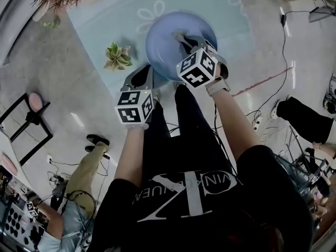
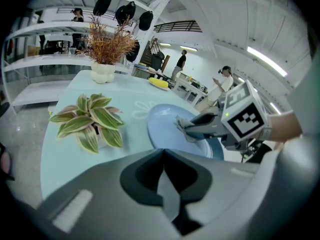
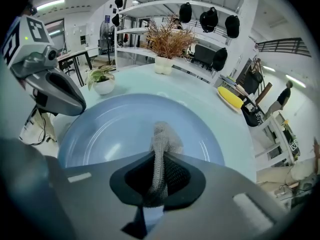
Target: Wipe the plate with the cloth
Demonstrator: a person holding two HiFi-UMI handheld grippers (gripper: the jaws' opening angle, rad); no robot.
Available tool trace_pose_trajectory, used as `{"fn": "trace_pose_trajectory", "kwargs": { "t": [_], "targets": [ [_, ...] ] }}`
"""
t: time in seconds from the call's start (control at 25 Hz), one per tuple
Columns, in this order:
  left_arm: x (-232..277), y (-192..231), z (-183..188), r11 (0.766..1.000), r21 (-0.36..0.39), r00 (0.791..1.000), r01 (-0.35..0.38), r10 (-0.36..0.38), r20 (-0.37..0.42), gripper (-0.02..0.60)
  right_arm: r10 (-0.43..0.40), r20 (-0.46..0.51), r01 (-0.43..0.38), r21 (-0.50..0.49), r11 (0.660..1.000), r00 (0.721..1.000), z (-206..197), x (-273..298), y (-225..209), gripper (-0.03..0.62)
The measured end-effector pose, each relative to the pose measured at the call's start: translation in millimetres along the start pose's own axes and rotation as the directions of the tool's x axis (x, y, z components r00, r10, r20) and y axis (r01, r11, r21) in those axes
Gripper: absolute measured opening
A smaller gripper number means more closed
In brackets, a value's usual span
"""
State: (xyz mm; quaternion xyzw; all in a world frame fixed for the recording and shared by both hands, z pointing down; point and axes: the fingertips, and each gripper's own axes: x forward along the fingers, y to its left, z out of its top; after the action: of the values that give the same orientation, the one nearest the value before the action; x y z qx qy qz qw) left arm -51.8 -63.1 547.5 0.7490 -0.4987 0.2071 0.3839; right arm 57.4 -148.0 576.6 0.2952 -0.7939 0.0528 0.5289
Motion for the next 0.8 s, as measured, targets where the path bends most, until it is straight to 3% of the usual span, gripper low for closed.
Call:
{"fn": "trace_pose_trajectory", "kwargs": {
  "t": [0.56, 0.68, 0.8],
  "targets": [
    [-16.9, -12.6, 9.8, 1.000, 0.019, 1.000, 0.022, -0.022, -0.004, 0.000, 0.043, -0.112, -0.049, -0.049, 0.998, 0.993, -45.2, -31.2, 11.4, 0.035],
    [-24.5, -14.5, 16.5, 0.999, 0.031, 1.000, 0.018, -0.018, 0.011, 0.000, 0.045, -0.067, -0.046, -0.008, 0.999, 0.997, -46.0, -45.1, 6.8, 0.035],
    [-31.4, -12.3, 32.4, 0.999, 0.039, 0.999, 0.004, -0.006, 0.049, 0.000, 0.054, 0.033, -0.058, 0.104, 0.993, 0.998, -37.3, -61.8, -4.8, 0.035]
  ]
}}
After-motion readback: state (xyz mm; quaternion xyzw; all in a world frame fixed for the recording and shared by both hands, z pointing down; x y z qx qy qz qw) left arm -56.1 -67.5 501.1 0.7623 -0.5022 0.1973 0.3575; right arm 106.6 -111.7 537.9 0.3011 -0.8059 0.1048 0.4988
